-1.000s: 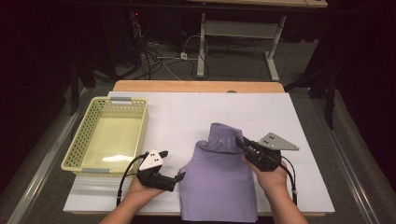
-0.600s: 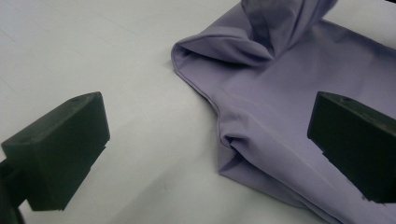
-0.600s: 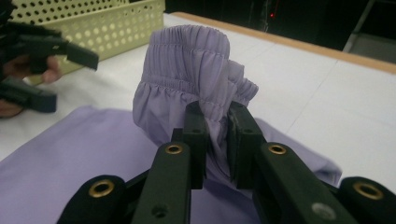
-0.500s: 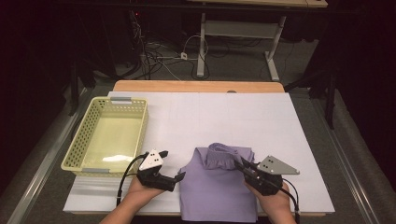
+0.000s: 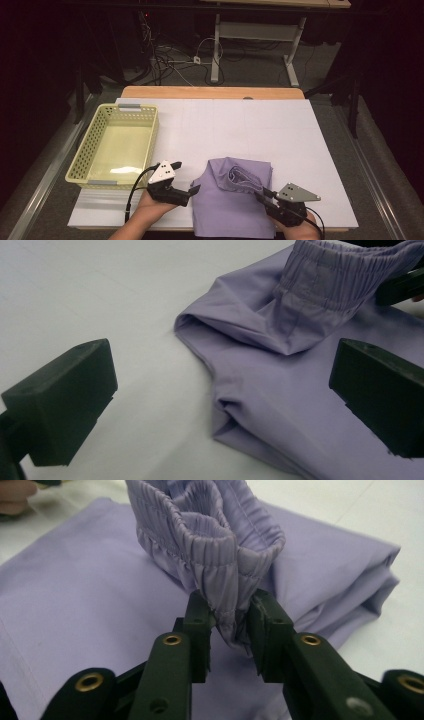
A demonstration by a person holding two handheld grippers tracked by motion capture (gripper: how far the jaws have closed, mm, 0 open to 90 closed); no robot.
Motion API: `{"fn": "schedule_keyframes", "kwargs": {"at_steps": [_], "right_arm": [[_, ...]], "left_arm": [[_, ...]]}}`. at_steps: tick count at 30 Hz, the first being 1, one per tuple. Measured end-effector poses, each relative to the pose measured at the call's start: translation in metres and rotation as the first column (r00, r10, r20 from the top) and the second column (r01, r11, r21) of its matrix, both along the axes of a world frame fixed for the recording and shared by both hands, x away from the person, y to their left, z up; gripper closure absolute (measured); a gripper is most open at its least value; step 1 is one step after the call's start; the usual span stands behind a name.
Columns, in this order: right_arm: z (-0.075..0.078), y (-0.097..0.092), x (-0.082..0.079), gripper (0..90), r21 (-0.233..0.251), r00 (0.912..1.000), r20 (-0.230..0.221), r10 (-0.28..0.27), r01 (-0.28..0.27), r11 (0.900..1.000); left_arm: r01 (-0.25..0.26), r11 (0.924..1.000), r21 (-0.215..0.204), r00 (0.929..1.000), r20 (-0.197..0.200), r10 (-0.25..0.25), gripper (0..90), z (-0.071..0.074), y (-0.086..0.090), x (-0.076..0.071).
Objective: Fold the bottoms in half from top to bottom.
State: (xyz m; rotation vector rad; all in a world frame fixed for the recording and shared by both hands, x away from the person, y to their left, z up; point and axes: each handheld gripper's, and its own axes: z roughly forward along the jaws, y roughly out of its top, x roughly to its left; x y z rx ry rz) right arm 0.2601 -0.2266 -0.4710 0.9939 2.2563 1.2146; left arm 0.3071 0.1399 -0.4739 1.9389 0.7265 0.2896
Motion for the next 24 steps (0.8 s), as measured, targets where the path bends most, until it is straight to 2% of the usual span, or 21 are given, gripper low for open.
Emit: {"fn": "schedule_keyframes", "kwargs": {"at_steps": [7,12,17,19,24], "right_arm": [[-0.011,0.000,-0.003,64.0,-0.006,0.9992,-0.034,0.021,-0.021,0.9998],[-0.012,0.000,-0.006,55.6,-0.006,0.9979,-0.050,0.041,-0.042,0.9991],[-0.012,-0.002,-0.010,48.1,0.004,0.9967,-0.064,0.051,-0.051,0.9987],[-0.011,-0.004,-0.012,45.7,0.009,0.9965,-0.063,0.054,-0.054,0.9985],[-0.010,-0.003,-0.015,40.0,0.031,0.9960,-0.063,0.063,-0.061,0.9976]], "left_arm": [[0.035,0.9993,0.016,0.9989,-0.034,-0.034,0.0,-0.001,-0.015,-0.005],[0.068,0.9975,0.020,0.9969,-0.041,-0.067,0.0,0.001,-0.028,-0.013],[0.113,0.9933,0.024,0.9915,-0.068,-0.111,0.0,0.002,-0.044,-0.021],[0.129,0.9915,0.017,0.9901,-0.058,-0.128,5.4,0.002,-0.049,-0.025],[0.149,0.9888,0.009,0.9858,-0.080,-0.148,11.2,0.001,-0.060,-0.028]]}}
